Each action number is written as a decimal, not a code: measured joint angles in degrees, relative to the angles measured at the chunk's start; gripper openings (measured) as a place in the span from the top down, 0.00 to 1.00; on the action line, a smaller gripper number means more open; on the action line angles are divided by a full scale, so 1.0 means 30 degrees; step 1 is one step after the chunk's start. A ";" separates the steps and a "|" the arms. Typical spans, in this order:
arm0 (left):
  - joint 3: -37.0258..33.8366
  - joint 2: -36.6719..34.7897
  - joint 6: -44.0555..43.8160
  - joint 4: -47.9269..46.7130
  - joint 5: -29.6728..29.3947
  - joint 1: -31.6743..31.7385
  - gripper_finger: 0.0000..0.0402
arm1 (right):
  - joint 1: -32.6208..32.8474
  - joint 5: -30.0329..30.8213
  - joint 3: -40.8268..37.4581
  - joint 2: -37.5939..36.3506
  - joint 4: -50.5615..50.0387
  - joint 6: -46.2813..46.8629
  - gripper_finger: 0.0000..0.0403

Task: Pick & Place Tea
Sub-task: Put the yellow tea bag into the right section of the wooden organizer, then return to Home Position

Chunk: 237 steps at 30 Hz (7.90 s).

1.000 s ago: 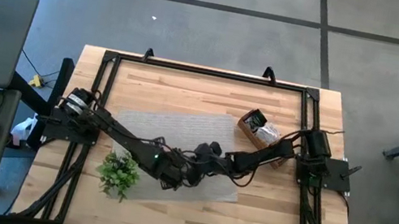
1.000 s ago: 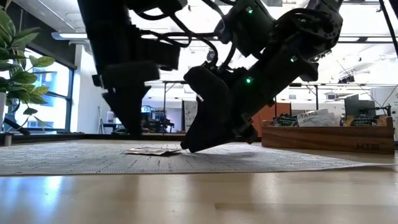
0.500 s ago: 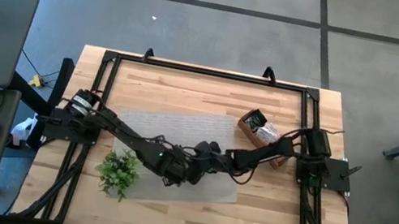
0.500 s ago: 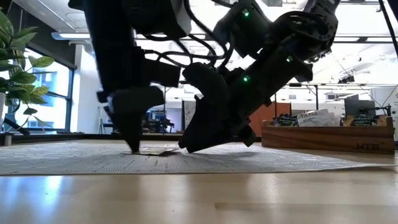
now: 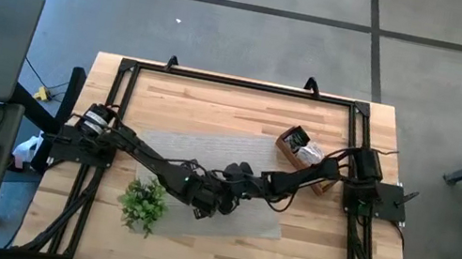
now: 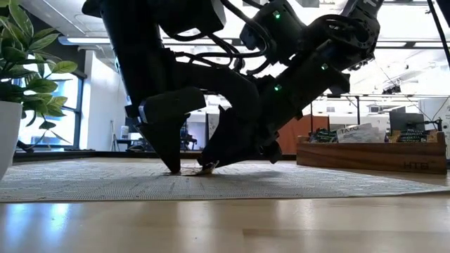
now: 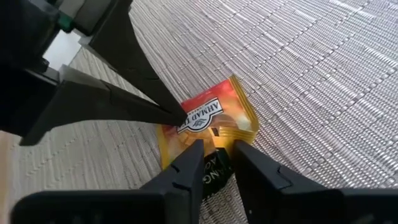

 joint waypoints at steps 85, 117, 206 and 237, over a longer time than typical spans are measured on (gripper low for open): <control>0.0175 -0.0219 -0.1370 -0.1316 -0.0434 0.0000 1.00 | 0.0495 0.4961 -0.0022 -1.1715 -3.4530 -1.0689 0.76; 0.0182 -0.0219 -0.1293 -0.1199 -0.0420 0.0007 1.00 | -0.0281 0.1735 -0.5408 -1.2254 -3.0360 -0.6171 0.99; -1.9026 -3.4310 1.3448 1.1695 0.2744 0.3253 1.00 | 0.4634 0.1489 -1.5038 -3.7622 -0.8119 -1.5136 0.97; -2.3299 -3.4920 1.3217 1.6663 0.8494 0.9917 1.00 | 0.4619 0.2142 -1.7105 -3.8111 -0.6346 -1.5852 0.97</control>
